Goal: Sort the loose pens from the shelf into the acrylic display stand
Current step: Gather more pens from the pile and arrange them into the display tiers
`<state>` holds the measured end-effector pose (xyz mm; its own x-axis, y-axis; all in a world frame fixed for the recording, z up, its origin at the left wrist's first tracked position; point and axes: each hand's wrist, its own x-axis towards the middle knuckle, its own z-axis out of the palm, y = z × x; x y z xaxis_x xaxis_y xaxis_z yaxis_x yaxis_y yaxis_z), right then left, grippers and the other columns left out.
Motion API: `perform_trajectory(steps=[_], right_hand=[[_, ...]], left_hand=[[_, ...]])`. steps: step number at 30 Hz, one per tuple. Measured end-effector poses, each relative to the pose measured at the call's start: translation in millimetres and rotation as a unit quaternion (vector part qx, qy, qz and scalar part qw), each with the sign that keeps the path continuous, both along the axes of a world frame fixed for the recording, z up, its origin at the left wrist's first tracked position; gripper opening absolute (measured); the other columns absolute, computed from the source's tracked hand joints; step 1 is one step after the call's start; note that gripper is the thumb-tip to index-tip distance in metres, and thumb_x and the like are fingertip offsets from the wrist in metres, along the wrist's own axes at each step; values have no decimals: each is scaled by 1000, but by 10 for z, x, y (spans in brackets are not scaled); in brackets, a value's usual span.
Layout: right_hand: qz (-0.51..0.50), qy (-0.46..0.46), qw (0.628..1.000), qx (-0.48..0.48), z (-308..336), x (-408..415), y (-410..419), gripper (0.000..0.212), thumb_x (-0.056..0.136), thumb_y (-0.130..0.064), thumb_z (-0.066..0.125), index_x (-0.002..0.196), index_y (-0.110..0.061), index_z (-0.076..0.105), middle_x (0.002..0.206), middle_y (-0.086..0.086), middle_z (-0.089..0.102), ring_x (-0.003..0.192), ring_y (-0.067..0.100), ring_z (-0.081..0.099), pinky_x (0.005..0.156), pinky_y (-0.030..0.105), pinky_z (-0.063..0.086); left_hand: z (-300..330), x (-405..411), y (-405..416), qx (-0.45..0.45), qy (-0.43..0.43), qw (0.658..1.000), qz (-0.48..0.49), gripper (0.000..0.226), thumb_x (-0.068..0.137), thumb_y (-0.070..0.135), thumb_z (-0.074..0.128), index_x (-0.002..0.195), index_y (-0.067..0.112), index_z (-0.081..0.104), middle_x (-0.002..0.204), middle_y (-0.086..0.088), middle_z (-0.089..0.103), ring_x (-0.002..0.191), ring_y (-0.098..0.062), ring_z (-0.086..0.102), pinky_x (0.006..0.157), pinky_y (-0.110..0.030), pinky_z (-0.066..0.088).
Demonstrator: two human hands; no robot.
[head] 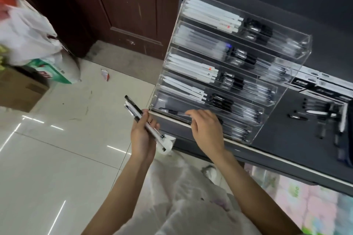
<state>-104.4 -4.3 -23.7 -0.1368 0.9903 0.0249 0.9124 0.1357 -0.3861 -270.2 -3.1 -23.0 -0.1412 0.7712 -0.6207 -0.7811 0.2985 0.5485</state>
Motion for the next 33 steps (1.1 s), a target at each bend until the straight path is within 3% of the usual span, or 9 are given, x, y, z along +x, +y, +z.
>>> perform_trajectory(steps=[5, 9, 13, 16, 19, 22, 25, 28, 33], right_hand=[[60, -68, 995, -29, -102, -146, 75, 23, 88, -11, 55, 111, -13, 61, 96, 2, 68, 93, 23, 58, 81, 35, 48], [46, -47, 997, -38, -166, -161, 68, 23, 95, -17, 47, 111, -12, 64, 105, 3, 63, 98, 22, 54, 85, 36, 48], [-4, 115, 992, -53, 22, -183, 18, 20, 96, -22, 51, 107, -14, 65, 102, -1, 62, 92, 13, 56, 78, 23, 47], [-45, 277, 950, -136, 229, -277, -55, 15, 91, -25, 60, 99, -13, 65, 91, -6, 68, 82, 2, 61, 72, 16, 49], [-66, 312, 937, -145, 253, -299, -122, 10, 86, -18, 68, 92, -11, 67, 84, -6, 69, 77, 2, 63, 72, 16, 51], [-72, 315, 935, -145, 238, -227, -122, 8, 85, -12, 68, 93, -12, 70, 84, -8, 69, 77, 3, 64, 74, 17, 51], [-76, 248, 960, -108, 242, -26, -104, 8, 87, -15, 65, 94, -15, 69, 88, -8, 68, 77, 4, 61, 71, 15, 49], [-73, 76, 994, -19, 240, 215, -72, 7, 90, -20, 62, 92, -19, 68, 89, -7, 66, 78, 8, 59, 61, 21, 47], [-17, -90, 994, 53, 173, 296, 53, 7, 78, -12, 75, 77, -17, 71, 74, -5, 67, 68, 14, 61, 43, 20, 42]], left_hand=[[43, 10, -17, 28, -11, 999, -18, 15, 100, 11, 41, 88, 15, 49, 67, 4, 45, 59, -9, 43, 64, -21, 42], [74, 49, -12, 41, -20, 999, -27, 17, 100, 10, 38, 93, 13, 54, 70, 5, 50, 61, -8, 46, 66, -22, 43], [101, 114, 8, 43, -15, 998, -33, 20, 101, 8, 36, 100, 12, 56, 73, 5, 53, 63, -7, 49, 76, -24, 45], [140, 196, 22, 52, -21, 998, -26, 20, 100, 6, 36, 104, 8, 55, 73, 3, 54, 64, -8, 51, 73, -23, 47], [137, 285, 22, 51, -51, 997, -33, 22, 101, 7, 37, 111, 7, 56, 77, 1, 60, 70, -9, 58, 70, -21, 52], [132, 341, -5, 57, -66, 995, -44, 24, 101, 8, 36, 117, 7, 54, 91, -2, 69, 86, -13, 66, 79, -24, 55], [147, 379, -21, 42, -24, 998, -35, 24, 101, 6, 36, 117, 9, 53, 99, -2, 69, 95, -16, 67, 91, -32, 53], [108, 343, -15, 16, -1, 1000, 4, 21, 101, 5, 37, 112, 11, 54, 99, -2, 65, 94, -16, 65, 92, -33, 49], [-12, 226, -40, 4, 3, 1000, 30, 24, 102, 6, 33, 101, 14, 55, 62, 7, 45, 51, -4, 41, 58, -17, 42]])
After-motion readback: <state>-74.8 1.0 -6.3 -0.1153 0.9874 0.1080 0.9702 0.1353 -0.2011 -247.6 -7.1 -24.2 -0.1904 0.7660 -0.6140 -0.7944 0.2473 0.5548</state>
